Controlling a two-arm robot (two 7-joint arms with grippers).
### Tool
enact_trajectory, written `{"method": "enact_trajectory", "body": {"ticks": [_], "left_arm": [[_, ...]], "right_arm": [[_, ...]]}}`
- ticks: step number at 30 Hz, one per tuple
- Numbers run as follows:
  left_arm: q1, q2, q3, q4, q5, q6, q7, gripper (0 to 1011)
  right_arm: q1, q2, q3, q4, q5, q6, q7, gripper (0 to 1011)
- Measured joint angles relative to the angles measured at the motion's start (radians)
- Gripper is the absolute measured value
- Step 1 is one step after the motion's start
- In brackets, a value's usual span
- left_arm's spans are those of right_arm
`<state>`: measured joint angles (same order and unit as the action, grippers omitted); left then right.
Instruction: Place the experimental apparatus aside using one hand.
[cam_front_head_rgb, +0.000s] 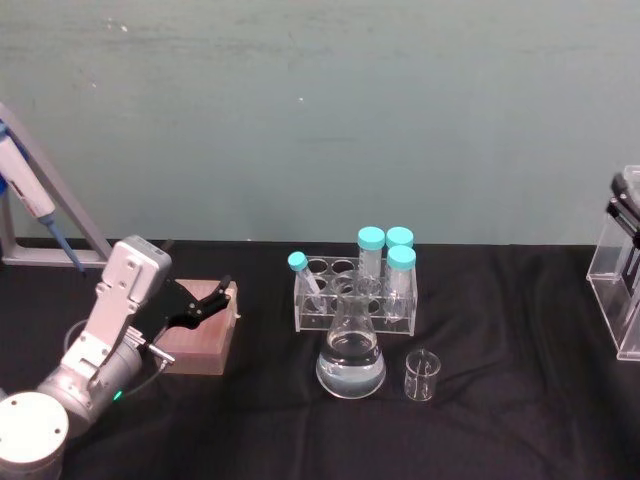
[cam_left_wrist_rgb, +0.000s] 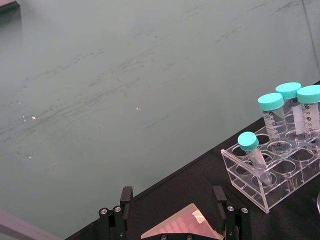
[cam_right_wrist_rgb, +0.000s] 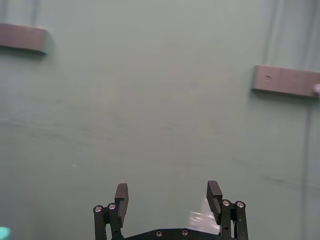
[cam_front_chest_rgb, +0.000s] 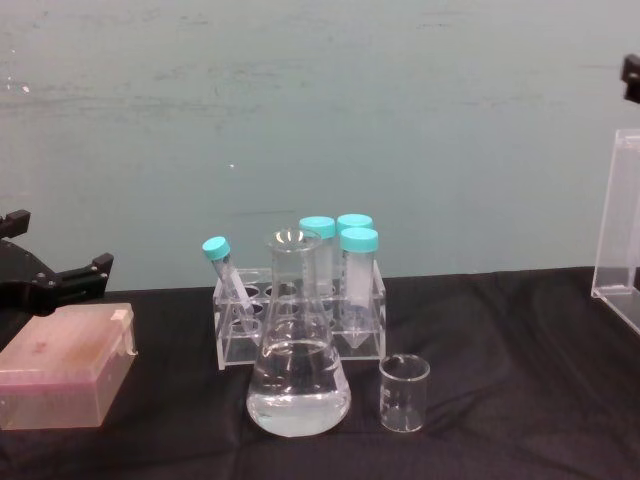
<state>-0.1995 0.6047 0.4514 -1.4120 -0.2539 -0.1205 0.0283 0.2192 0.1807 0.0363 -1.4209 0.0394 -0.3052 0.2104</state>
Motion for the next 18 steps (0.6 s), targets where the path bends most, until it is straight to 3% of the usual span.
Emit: {"method": "enact_trajectory", "body": {"ticks": [3, 6, 7, 9, 12, 18], "left_arm": [[0.000, 0.000, 0.000, 0.000, 0.000, 0.000, 0.000, 1000], [0.000, 0.000, 0.000, 0.000, 0.000, 0.000, 0.000, 1000], [0.000, 0.000, 0.000, 0.000, 0.000, 0.000, 0.000, 1000], [0.000, 0.000, 0.000, 0.000, 0.000, 0.000, 0.000, 1000], [0.000, 0.000, 0.000, 0.000, 0.000, 0.000, 0.000, 1000], [0.000, 0.000, 0.000, 0.000, 0.000, 0.000, 0.000, 1000]], "right_arm": [[0.005, 0.013, -0.013, 0.002, 0.028, -0.010, 0.042, 1003], [0.019, 0.040, -0.041, 0.015, 0.102, -0.015, 0.136, 1003], [0.019, 0.040, -0.041, 0.015, 0.102, -0.015, 0.136, 1003], [0.033, 0.059, -0.064, 0.034, 0.153, -0.020, 0.208, 1003], [0.049, 0.076, -0.088, 0.055, 0.195, -0.015, 0.272, 1003], [0.075, 0.097, -0.128, 0.095, 0.243, 0.003, 0.351, 1003]]}}
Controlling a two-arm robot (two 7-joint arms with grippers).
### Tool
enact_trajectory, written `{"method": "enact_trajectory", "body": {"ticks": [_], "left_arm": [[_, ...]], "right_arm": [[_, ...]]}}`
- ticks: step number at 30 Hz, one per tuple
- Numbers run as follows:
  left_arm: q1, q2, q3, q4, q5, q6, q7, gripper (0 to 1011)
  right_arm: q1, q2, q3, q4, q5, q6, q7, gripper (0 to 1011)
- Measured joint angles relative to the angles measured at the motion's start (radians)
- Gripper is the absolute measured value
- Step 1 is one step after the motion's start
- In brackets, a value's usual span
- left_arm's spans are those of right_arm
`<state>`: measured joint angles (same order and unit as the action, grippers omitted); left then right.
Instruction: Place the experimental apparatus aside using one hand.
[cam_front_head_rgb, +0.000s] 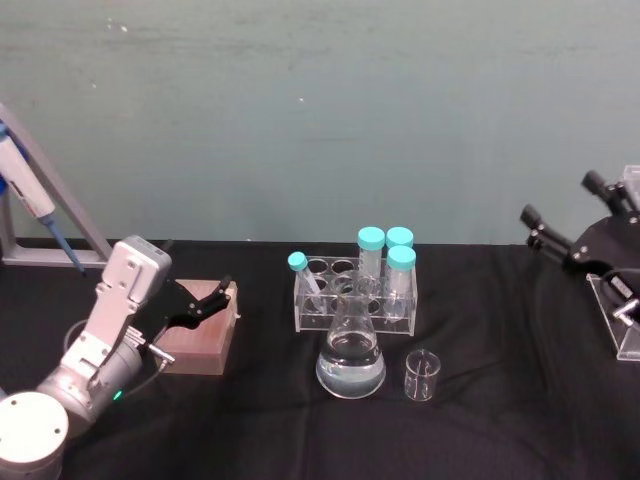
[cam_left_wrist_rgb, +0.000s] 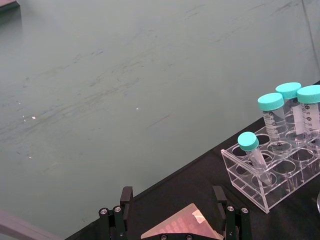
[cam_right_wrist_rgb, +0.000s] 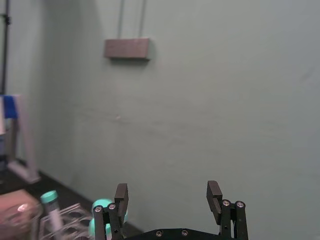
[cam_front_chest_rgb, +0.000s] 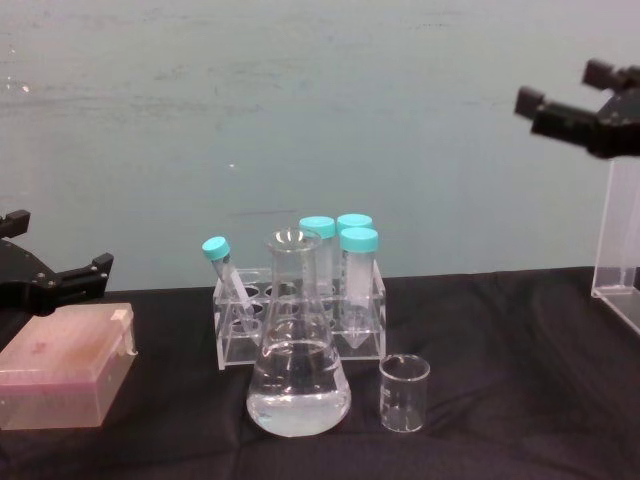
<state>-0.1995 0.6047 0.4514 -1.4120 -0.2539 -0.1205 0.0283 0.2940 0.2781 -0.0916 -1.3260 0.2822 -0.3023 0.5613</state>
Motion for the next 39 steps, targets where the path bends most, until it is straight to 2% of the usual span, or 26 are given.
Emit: {"method": "enact_trajectory", "body": {"ticks": [4, 6, 7, 24, 28, 39], "left_arm": [[0.000, 0.000, 0.000, 0.000, 0.000, 0.000, 0.000, 1000], [0.000, 0.000, 0.000, 0.000, 0.000, 0.000, 0.000, 1000], [0.000, 0.000, 0.000, 0.000, 0.000, 0.000, 0.000, 1000], [0.000, 0.000, 0.000, 0.000, 0.000, 0.000, 0.000, 1000], [0.000, 0.000, 0.000, 0.000, 0.000, 0.000, 0.000, 1000], [0.000, 0.000, 0.000, 0.000, 0.000, 0.000, 0.000, 1000]], "right_arm": [[0.023, 0.017, -0.036, 0.039, 0.021, 0.009, 0.055, 1003], [0.026, 0.020, -0.042, 0.045, 0.023, 0.010, 0.063, 1003], [0.035, 0.027, -0.060, 0.063, 0.028, 0.014, 0.082, 1003], [0.102, 0.070, -0.160, 0.201, 0.007, 0.038, 0.137, 1003], [0.128, 0.080, -0.192, 0.249, 0.008, 0.041, 0.176, 1003], [0.175, 0.087, -0.261, 0.329, 0.007, 0.041, 0.238, 1003]]}}
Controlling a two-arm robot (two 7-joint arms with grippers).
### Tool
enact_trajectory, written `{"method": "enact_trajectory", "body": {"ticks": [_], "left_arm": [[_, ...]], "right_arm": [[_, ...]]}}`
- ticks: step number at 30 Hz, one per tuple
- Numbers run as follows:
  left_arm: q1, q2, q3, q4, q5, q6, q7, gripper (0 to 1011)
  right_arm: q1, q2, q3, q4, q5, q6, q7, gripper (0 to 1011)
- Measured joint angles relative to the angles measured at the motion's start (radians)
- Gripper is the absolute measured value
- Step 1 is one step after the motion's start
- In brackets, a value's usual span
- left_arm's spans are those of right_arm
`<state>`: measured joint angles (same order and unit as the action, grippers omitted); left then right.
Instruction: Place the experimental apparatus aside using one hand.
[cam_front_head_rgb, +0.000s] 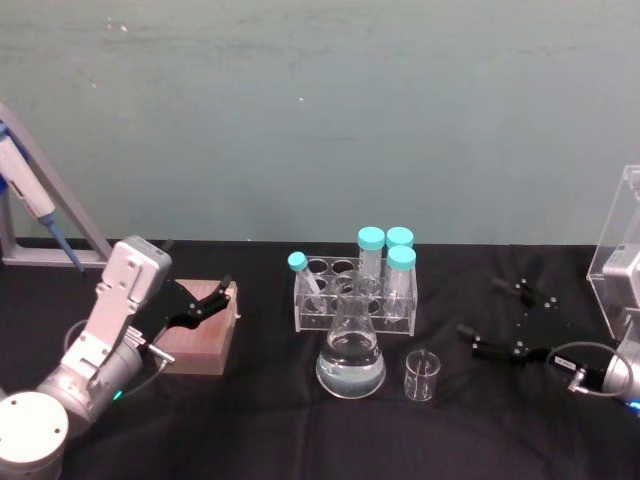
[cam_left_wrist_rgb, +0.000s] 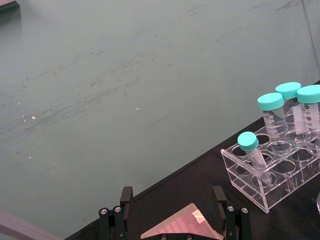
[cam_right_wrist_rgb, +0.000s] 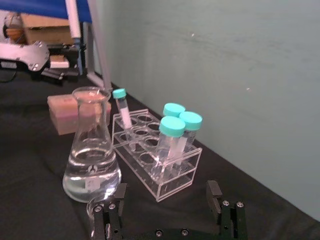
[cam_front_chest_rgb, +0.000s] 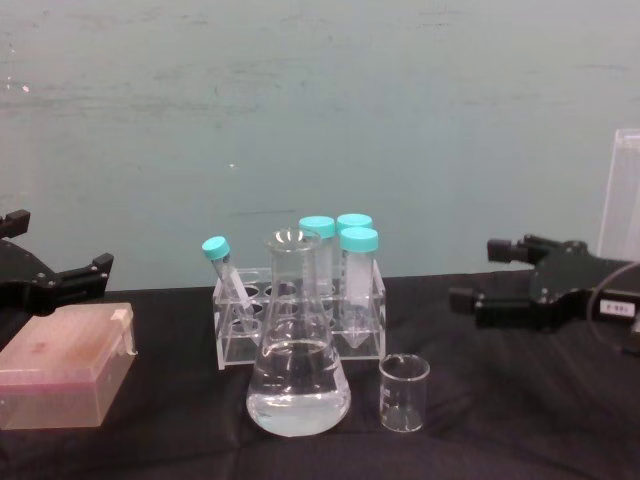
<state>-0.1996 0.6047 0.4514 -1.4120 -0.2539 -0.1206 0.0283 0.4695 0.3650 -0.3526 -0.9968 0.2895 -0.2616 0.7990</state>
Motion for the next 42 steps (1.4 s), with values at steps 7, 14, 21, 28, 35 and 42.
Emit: {"method": "enact_trajectory", "body": {"ticks": [7, 14, 21, 28, 35, 42], "left_arm": [[0.000, 0.000, 0.000, 0.000, 0.000, 0.000, 0.000, 1000], [0.000, 0.000, 0.000, 0.000, 0.000, 0.000, 0.000, 1000], [0.000, 0.000, 0.000, 0.000, 0.000, 0.000, 0.000, 1000], [0.000, 0.000, 0.000, 0.000, 0.000, 0.000, 0.000, 1000], [0.000, 0.000, 0.000, 0.000, 0.000, 0.000, 0.000, 1000], [0.000, 0.000, 0.000, 0.000, 0.000, 0.000, 0.000, 1000]], "right_arm": [[0.037, -0.004, -0.045, 0.064, -0.006, -0.015, 0.038, 1003], [0.053, -0.005, -0.073, 0.086, 0.002, -0.022, 0.064, 1003], [0.060, -0.001, -0.102, 0.090, 0.012, -0.025, 0.090, 1003], [0.069, 0.001, -0.131, 0.093, 0.019, -0.026, 0.115, 1003], [0.082, 0.000, -0.160, 0.103, 0.027, -0.027, 0.138, 1003], [0.095, -0.001, -0.188, 0.115, 0.033, -0.027, 0.153, 1003]]}}
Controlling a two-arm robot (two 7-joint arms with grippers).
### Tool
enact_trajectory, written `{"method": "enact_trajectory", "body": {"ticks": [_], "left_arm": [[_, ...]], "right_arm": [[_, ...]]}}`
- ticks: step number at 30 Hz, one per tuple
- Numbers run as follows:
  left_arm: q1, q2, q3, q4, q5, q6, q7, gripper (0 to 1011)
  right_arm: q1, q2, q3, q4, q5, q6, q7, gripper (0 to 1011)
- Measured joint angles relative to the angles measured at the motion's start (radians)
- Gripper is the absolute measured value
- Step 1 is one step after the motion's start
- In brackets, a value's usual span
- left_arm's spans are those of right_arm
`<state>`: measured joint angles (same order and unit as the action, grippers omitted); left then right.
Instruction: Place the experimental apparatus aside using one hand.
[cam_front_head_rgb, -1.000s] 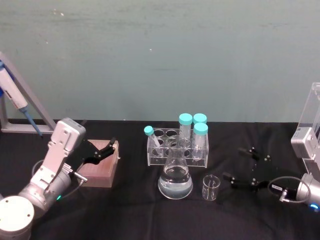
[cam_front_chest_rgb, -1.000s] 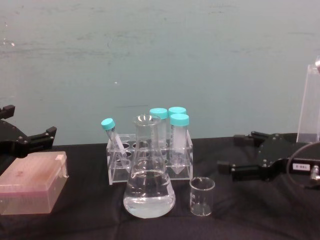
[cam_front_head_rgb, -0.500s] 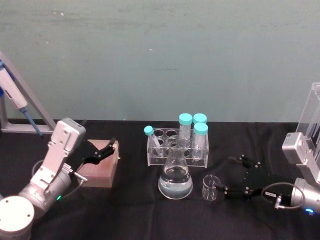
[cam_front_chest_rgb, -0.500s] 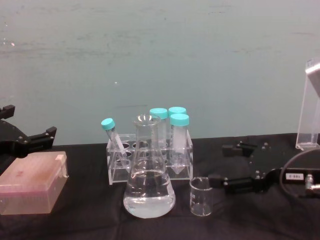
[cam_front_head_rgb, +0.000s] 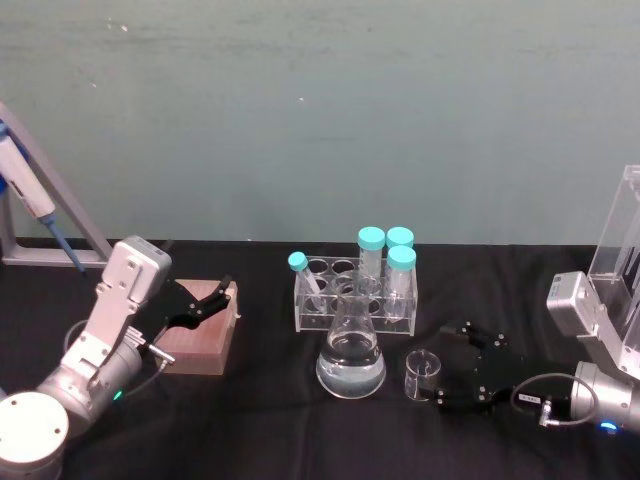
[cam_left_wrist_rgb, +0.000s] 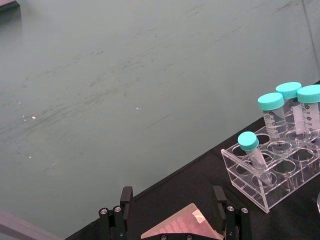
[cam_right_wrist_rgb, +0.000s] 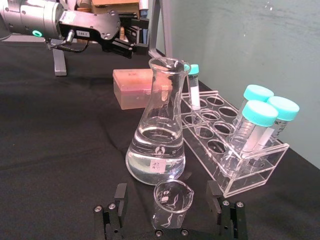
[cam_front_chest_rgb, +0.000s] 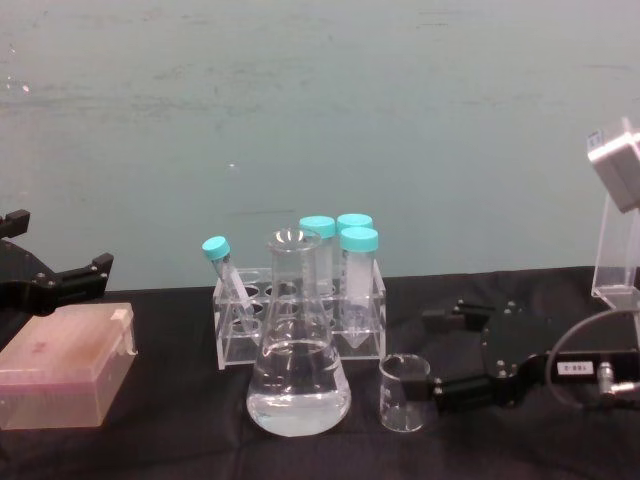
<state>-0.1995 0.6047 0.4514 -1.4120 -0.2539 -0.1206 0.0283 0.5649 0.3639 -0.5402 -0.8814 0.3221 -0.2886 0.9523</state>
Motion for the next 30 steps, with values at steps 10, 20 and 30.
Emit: {"method": "enact_trajectory", "body": {"ticks": [10, 20, 30], "left_arm": [[0.000, 0.000, 0.000, 0.000, 0.000, 0.000, 0.000, 1000], [0.000, 0.000, 0.000, 0.000, 0.000, 0.000, 0.000, 1000], [0.000, 0.000, 0.000, 0.000, 0.000, 0.000, 0.000, 1000]], "right_arm": [[0.017, -0.002, -0.036, 0.017, 0.004, 0.005, -0.001, 1003], [0.036, -0.009, -0.061, 0.038, 0.007, 0.004, -0.011, 1003], [0.059, -0.025, -0.074, 0.072, 0.005, 0.000, -0.014, 1003]]}}
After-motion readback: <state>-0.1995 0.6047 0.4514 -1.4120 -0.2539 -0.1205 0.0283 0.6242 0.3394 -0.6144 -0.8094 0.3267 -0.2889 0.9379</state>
